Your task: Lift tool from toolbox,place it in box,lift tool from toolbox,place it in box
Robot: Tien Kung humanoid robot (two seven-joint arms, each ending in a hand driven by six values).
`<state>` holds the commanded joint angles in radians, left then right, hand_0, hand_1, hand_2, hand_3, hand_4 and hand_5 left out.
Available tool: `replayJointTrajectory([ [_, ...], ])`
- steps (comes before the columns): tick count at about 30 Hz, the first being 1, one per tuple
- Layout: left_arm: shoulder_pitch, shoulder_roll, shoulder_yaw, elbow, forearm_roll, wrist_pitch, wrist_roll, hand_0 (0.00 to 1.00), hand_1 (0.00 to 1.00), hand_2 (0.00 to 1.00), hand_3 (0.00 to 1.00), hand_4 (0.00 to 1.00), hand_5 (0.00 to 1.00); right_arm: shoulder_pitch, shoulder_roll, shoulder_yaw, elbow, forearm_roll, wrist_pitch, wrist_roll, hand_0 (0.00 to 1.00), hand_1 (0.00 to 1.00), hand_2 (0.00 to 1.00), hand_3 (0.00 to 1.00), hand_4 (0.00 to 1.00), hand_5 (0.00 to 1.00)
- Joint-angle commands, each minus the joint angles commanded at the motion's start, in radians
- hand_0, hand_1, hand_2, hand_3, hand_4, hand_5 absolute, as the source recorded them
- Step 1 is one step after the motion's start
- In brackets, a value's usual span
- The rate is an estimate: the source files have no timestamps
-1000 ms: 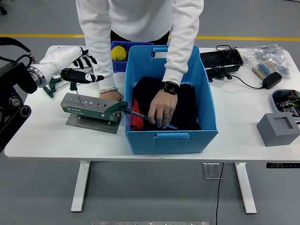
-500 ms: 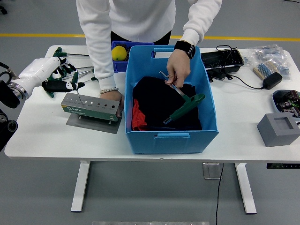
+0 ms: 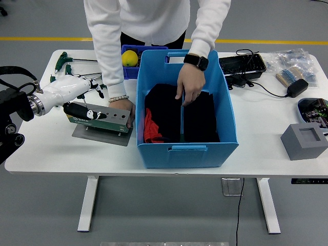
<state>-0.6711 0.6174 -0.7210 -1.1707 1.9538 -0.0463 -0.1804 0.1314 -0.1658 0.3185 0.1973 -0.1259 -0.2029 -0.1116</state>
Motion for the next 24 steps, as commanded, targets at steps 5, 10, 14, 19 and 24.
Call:
replayJointTrajectory([
  [5, -0.063, 0.01, 0.089, 0.04, 0.023, 0.01, -0.005, 0.906, 0.801, 0.747, 0.572, 0.895, 0.676, 0.002, -0.002, 0.004, -0.001, -0.007, 0.003, -0.002, 0.655, 0.63, 0.704, 0.561, 0.768, 0.671],
  [10, -0.142, 0.015, 0.2, 0.091, 0.045, 0.025, -0.014, 0.918, 0.763, 0.691, 0.556, 0.889, 0.653, 0.004, -0.003, 0.012, 0.0, -0.021, 0.005, -0.007, 0.655, 0.629, 0.704, 0.561, 0.768, 0.671],
  [14, -0.201, 0.008, 0.284, 0.138, 0.058, 0.036, -0.019, 0.918, 0.763, 0.691, 0.556, 0.889, 0.653, 0.006, -0.005, 0.017, 0.0, -0.031, 0.006, -0.01, 0.655, 0.629, 0.704, 0.561, 0.768, 0.671],
  [19, -0.257, -0.008, 0.371, 0.192, 0.066, 0.038, -0.021, 0.929, 0.714, 0.639, 0.55, 0.889, 0.653, 0.01, -0.008, 0.018, 0.0, -0.034, 0.009, -0.011, 0.655, 0.63, 0.703, 0.561, 0.767, 0.671],
  [24, -0.282, -0.022, 0.408, 0.224, 0.071, 0.032, -0.013, 0.942, 0.704, 0.622, 0.543, 0.889, 0.652, 0.012, -0.011, 0.02, -0.001, -0.037, 0.011, -0.012, 0.655, 0.63, 0.704, 0.561, 0.768, 0.671],
])
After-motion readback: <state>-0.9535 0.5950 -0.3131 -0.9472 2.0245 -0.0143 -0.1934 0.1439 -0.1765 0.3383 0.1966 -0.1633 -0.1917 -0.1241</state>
